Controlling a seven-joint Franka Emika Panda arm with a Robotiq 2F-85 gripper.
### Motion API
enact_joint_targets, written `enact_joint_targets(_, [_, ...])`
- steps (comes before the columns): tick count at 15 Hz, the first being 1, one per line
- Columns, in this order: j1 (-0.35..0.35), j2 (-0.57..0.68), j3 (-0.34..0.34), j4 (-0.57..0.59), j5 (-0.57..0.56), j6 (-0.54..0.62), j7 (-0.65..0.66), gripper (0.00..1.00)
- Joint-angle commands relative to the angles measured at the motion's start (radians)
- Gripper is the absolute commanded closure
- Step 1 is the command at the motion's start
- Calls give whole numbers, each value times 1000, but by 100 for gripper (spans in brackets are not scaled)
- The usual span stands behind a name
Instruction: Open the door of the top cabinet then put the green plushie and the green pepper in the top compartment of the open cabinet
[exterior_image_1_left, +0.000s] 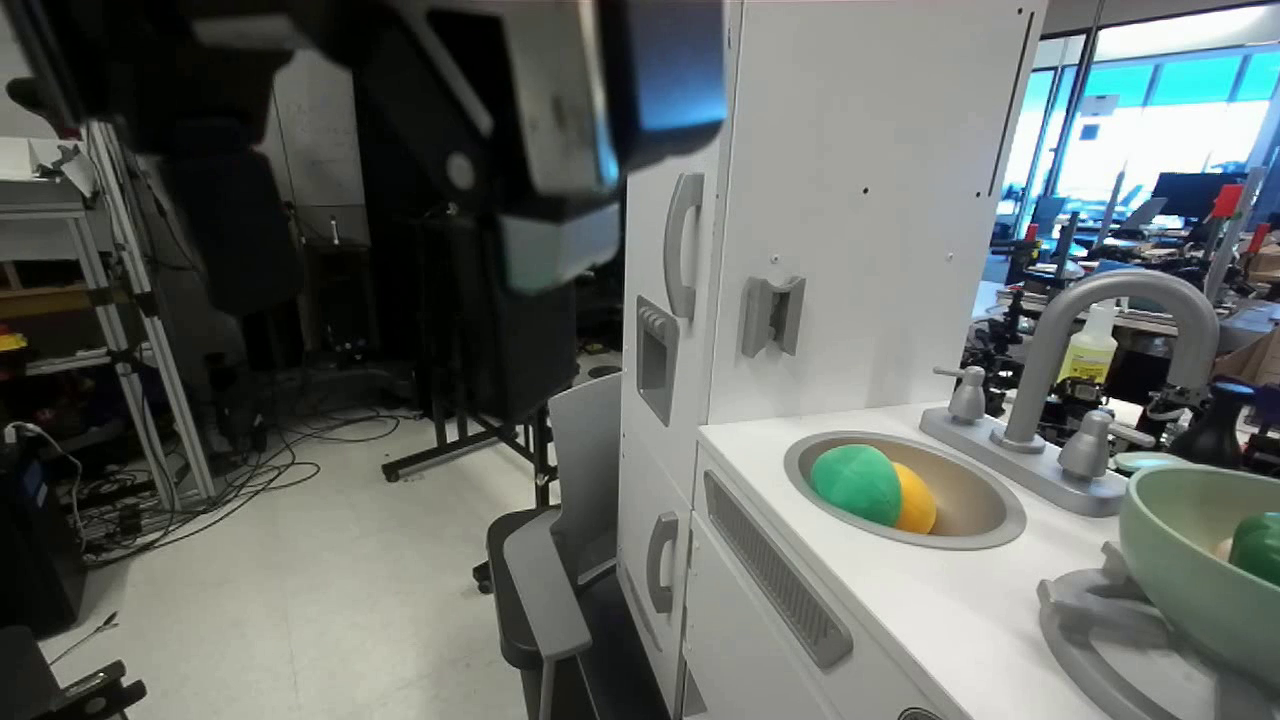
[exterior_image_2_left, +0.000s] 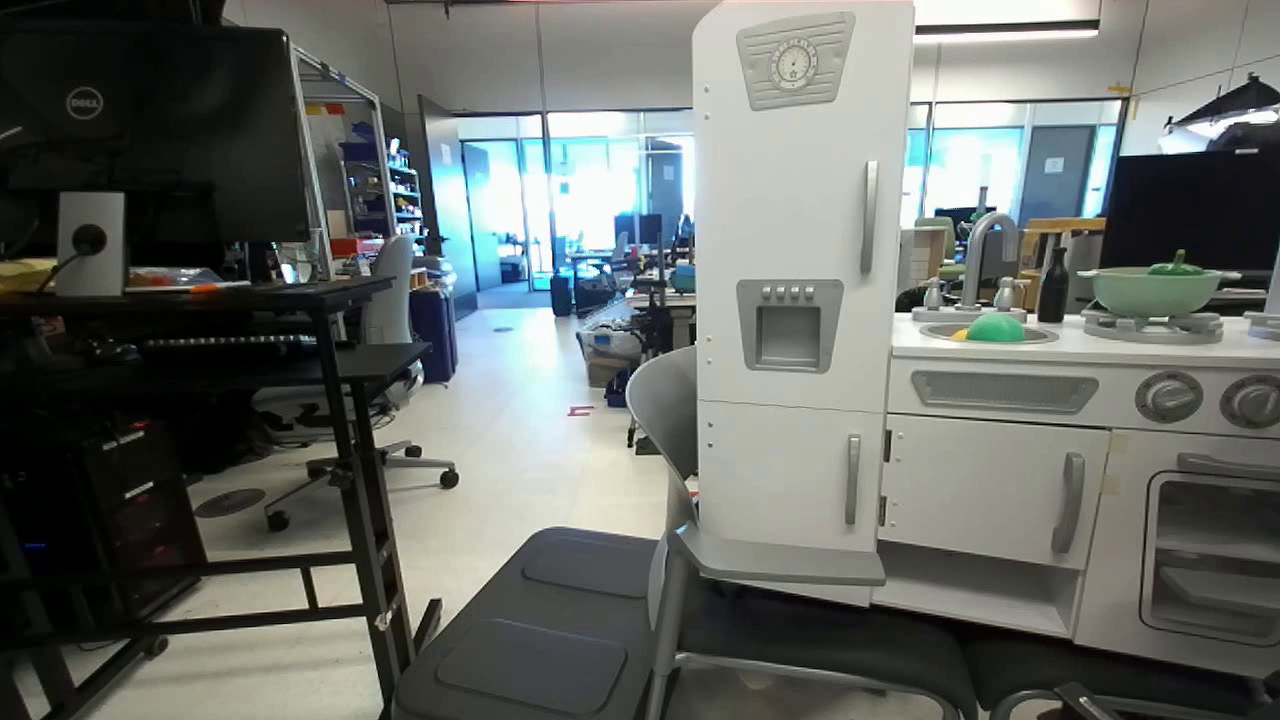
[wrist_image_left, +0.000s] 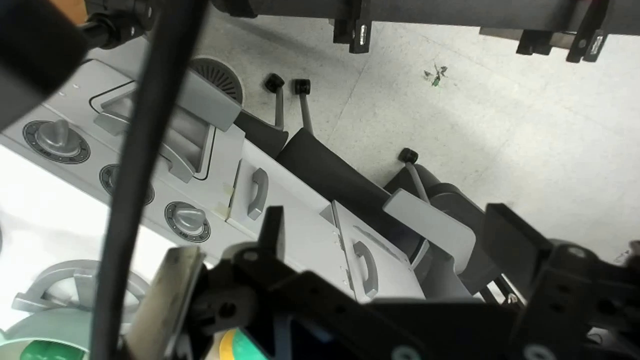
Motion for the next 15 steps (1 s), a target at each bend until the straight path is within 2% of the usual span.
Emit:
enact_joint_targets(1, [-14,82,46,77,27,13,75,0])
enact_joint_targets(6, [-23,181,134,156,10,62,311,0])
enact_joint_targets(11, [-40,207,252,161,-66,107,717,0])
enact_joint_targets(15, [-67,206,314,140,-185,227,988,0])
